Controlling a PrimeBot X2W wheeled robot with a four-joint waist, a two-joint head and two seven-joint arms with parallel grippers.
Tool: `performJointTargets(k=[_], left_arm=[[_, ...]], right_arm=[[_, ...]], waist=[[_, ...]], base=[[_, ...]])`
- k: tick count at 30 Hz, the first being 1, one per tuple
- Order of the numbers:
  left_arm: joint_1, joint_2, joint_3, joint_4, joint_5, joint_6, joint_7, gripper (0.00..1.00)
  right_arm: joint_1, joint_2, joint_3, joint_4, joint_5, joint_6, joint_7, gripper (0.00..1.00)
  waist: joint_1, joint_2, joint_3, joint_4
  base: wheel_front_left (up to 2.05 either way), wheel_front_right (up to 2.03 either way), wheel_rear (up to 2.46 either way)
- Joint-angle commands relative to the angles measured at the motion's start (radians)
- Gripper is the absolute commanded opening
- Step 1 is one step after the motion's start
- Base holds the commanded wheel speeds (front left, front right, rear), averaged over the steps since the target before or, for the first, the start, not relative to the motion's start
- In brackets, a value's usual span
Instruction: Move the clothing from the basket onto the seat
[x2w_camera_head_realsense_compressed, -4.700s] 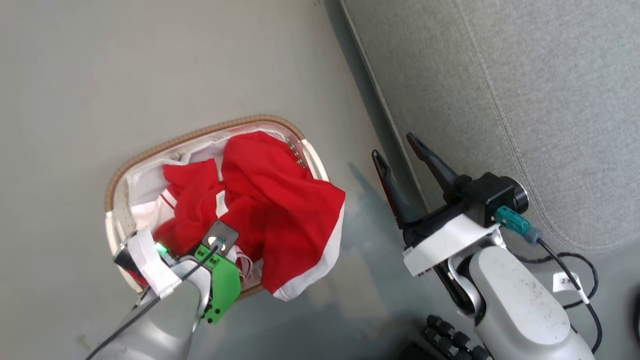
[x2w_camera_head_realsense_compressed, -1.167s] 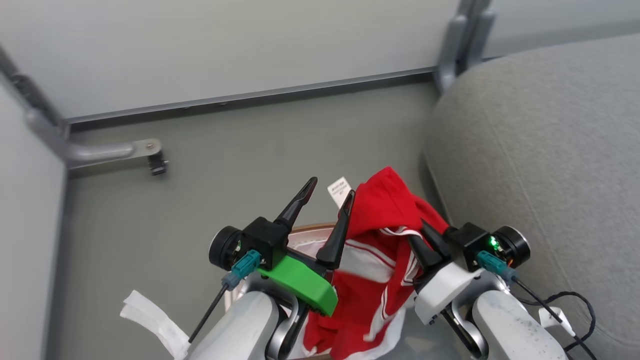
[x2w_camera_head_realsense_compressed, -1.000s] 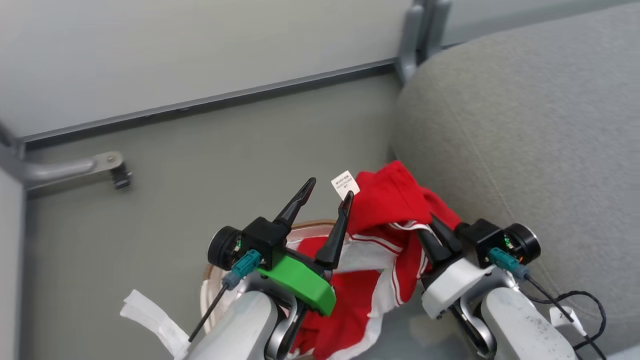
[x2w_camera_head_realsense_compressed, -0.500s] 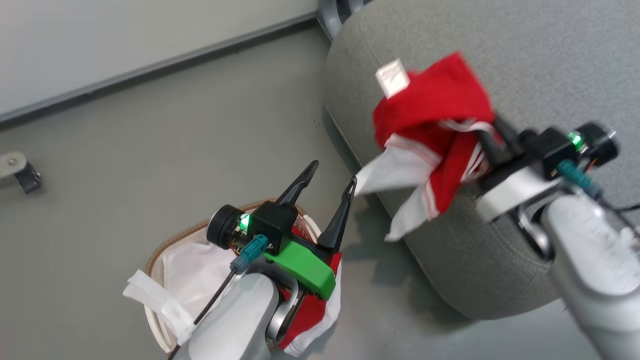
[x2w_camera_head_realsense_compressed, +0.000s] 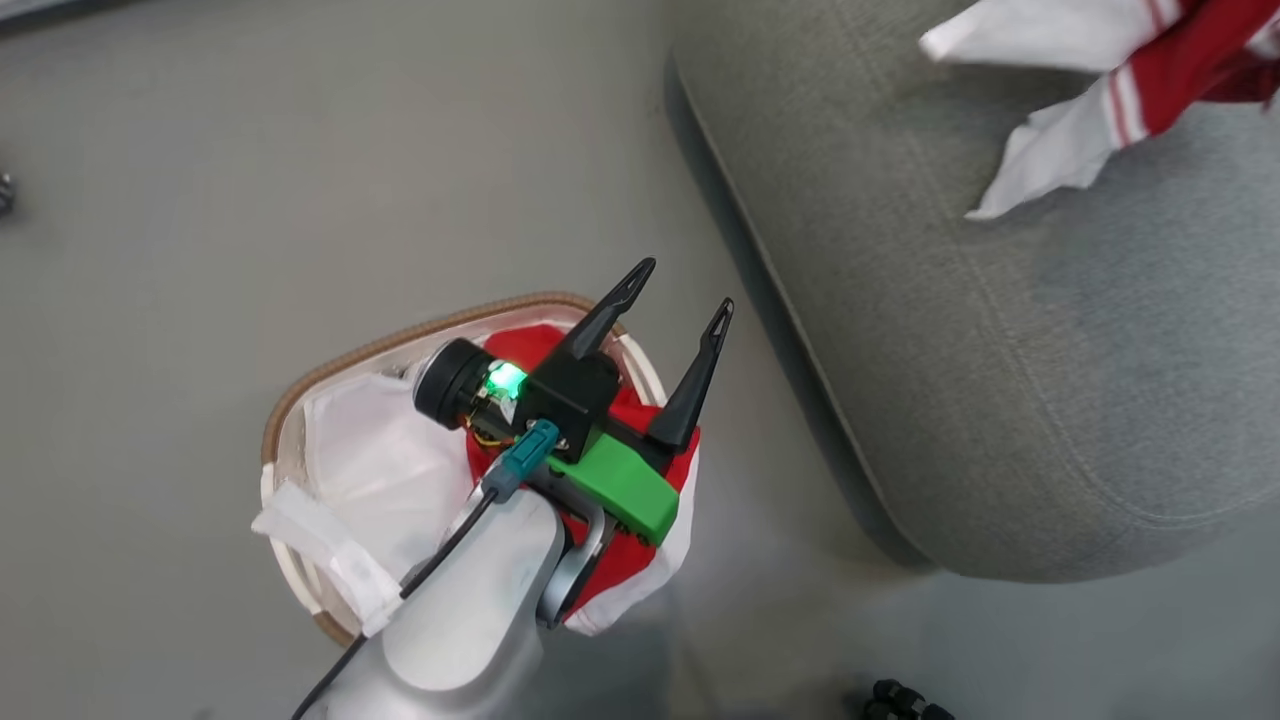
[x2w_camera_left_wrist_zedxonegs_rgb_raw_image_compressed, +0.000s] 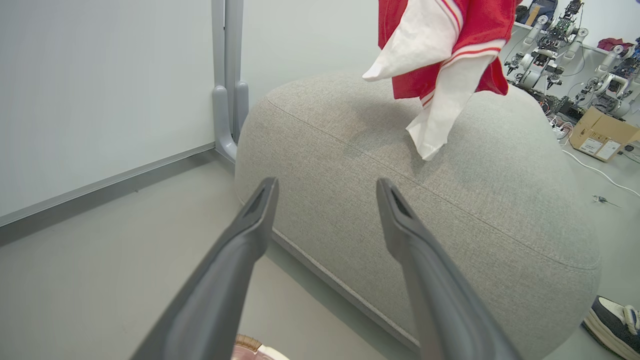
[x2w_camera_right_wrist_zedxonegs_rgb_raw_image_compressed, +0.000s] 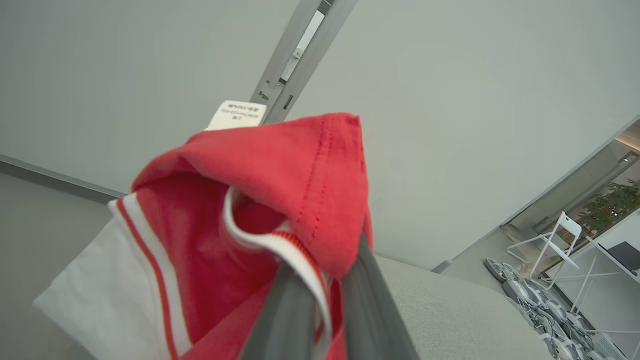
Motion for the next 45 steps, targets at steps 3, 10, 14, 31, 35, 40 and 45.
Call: performJointTargets(k=[3, 10, 14, 31, 35, 40, 45], left_arm=[[-0.037, 0.005, 0.000, -0.005, 0.015, 0.005, -0.001, 1.00], [-0.051, 0.005, 0.014, -0.002, 0.038, 0.011, -0.001, 1.00], [-0.040, 0.005, 0.029, 0.004, 0.047, 0.011, -0.001, 1.00], [0.062, 0.005, 0.148, 0.001, 0.033, 0.028, -0.001, 1.00], [0.118, 0.005, 0.210, -0.022, 0.051, 0.042, -0.001, 1.00], [0.189, 0.005, 0.296, -0.030, 0.054, 0.043, -0.001, 1.00], [0.243, 0.005, 0.383, -0.021, 0.068, 0.044, -0.001, 1.00]], right_arm=[[-0.069, -0.023, -0.056, 0.066, -0.028, -0.001, -0.002, 0.00], [-0.122, -0.029, -0.194, 0.209, -0.083, -0.001, -0.002, 0.00], [-0.066, 0.017, -0.245, 0.247, -0.133, -0.001, -0.002, 1.00], [0.308, 0.192, -0.284, 0.089, -0.109, -0.001, -0.002, 1.00], [0.393, 0.223, -0.245, 0.025, -0.072, -0.001, -0.002, 1.00], [0.467, 0.253, -0.172, -0.035, -0.029, -0.001, -0.002, 1.00], [0.512, 0.272, -0.117, -0.084, -0.002, -0.001, -0.002, 1.00]], waist=[[0.0000, -0.0001, 0.110, 0.095], [0.0000, -0.0001, 0.163, 0.145], [0.0000, -0.0001, 0.173, 0.157], [0.0000, -0.0001, 0.011, 0.178], [0.0000, -0.0001, -0.039, 0.189], [0.0000, -0.0001, -0.103, 0.215], [0.0000, -0.0001, -0.157, 0.252]], base=[[0.00, 0.00, 0.00], [0.00, 0.00, 0.00], [0.00, 0.00, 0.00], [0.00, 0.00, 0.00], [0.00, 0.00, 0.00], [0.00, 0.00, 0.00], [0.00, 0.00, 0.00]])
